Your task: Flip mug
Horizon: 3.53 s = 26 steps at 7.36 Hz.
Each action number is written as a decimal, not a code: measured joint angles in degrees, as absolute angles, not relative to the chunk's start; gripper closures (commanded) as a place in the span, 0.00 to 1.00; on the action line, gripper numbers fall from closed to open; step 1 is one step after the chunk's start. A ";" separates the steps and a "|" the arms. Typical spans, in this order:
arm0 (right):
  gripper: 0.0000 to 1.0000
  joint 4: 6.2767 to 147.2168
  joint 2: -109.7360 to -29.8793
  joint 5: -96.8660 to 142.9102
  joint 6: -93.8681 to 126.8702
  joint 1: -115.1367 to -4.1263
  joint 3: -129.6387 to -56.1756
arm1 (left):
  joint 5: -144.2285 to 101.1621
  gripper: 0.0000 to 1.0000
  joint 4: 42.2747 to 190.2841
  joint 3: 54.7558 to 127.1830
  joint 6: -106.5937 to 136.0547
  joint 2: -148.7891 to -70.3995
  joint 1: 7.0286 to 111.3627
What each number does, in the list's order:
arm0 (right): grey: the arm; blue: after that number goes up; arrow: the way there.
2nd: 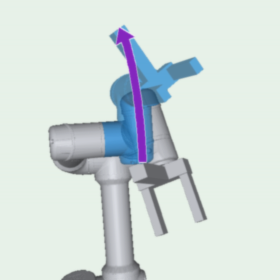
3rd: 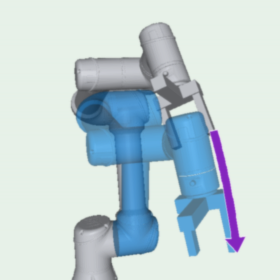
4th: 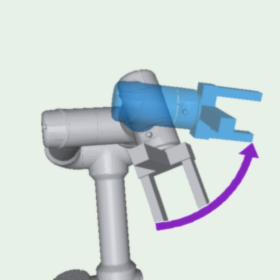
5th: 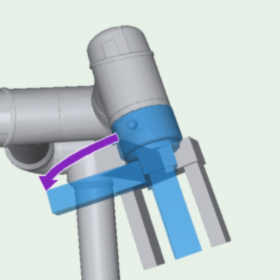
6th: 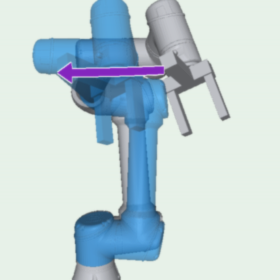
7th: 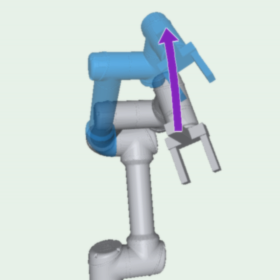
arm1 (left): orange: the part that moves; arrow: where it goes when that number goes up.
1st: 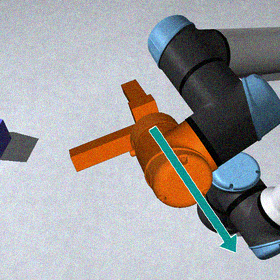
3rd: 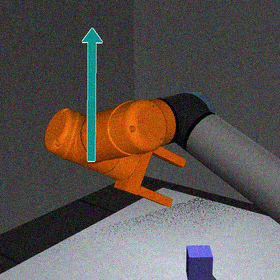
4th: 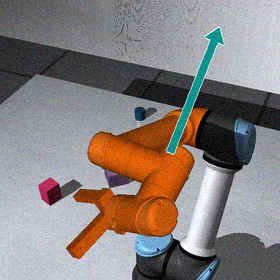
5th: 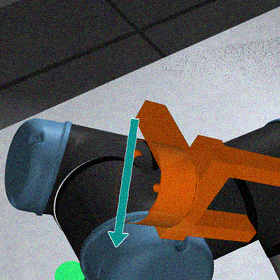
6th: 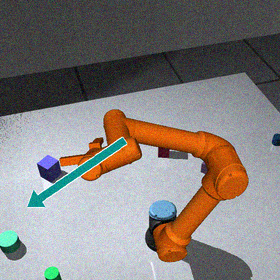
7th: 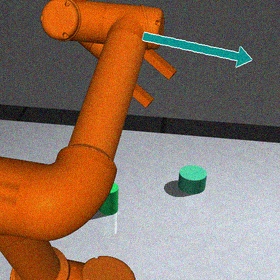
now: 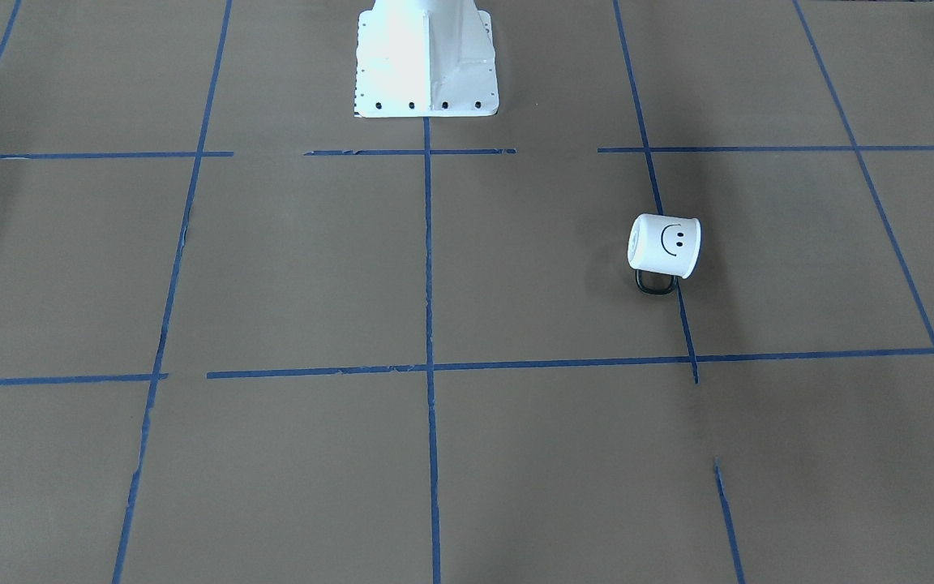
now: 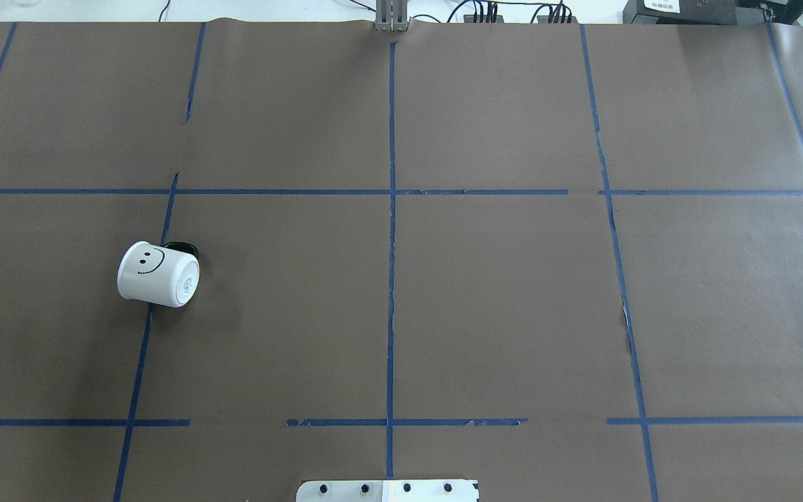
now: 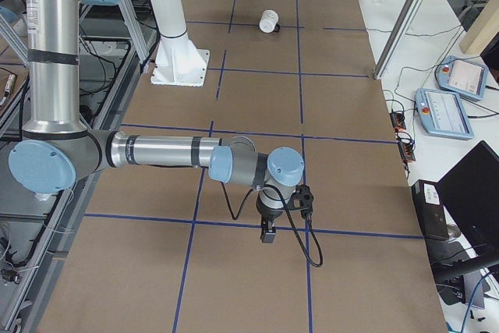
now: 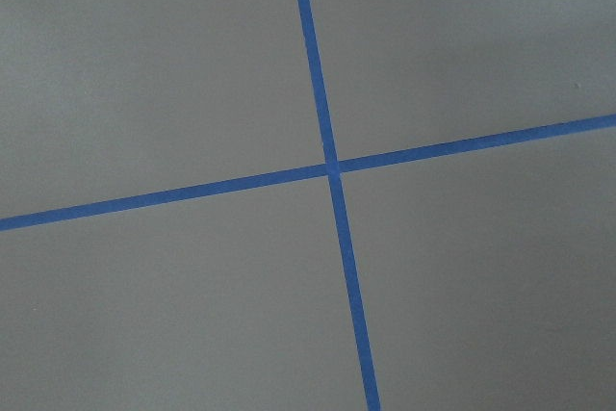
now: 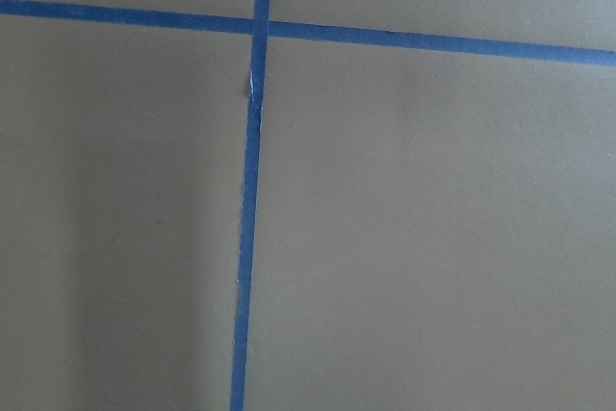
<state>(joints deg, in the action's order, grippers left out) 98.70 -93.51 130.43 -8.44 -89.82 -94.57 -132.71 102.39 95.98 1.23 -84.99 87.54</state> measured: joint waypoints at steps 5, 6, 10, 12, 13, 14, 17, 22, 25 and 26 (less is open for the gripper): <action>0.00 98.70 -93.52 130.43 -8.44 -89.83 -94.57 | -132.17 0.00 102.42 95.00 1.75 -85.26 87.31; 0.00 98.70 -93.51 130.43 -8.44 -89.82 -94.57 | -132.13 0.00 102.49 95.15 1.71 -85.25 87.14; 0.00 98.70 -93.51 130.43 -8.44 -89.82 -94.57 | -132.57 0.00 113.84 95.38 10.49 -85.72 81.99; 0.00 98.70 -93.51 130.43 -8.44 -89.83 -94.57 | -132.22 0.00 125.20 94.35 26.46 -85.71 74.51; 0.00 98.70 -93.51 130.43 -8.44 -89.82 -94.57 | -131.13 0.00 132.11 93.17 35.21 -85.70 70.64; 0.00 98.70 -93.51 130.43 -8.44 -89.83 -94.57 | -127.72 0.00 140.57 91.23 44.93 -85.69 66.27; 0.00 98.70 -93.51 130.43 -8.44 -89.83 -94.57 | -110.29 0.00 157.43 87.25 70.27 -85.79 52.26; 0.00 98.70 -93.51 130.41 -8.44 -89.83 -94.57 | -117.23 0.00 178.16 86.44 79.97 -90.63 45.34; 0.00 98.70 -93.51 130.42 -8.44 -89.82 -94.57 | -122.53 0.19 190.68 78.48 79.99 -95.04 44.13; 0.00 98.70 -93.52 130.43 -8.44 -89.83 -94.57 | -122.81 0.84 192.12 77.34 80.00 -95.82 43.74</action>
<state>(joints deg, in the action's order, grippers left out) 98.70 -93.52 130.43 -8.44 -89.83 -94.57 -122.81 192.12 77.34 80.00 -95.82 43.74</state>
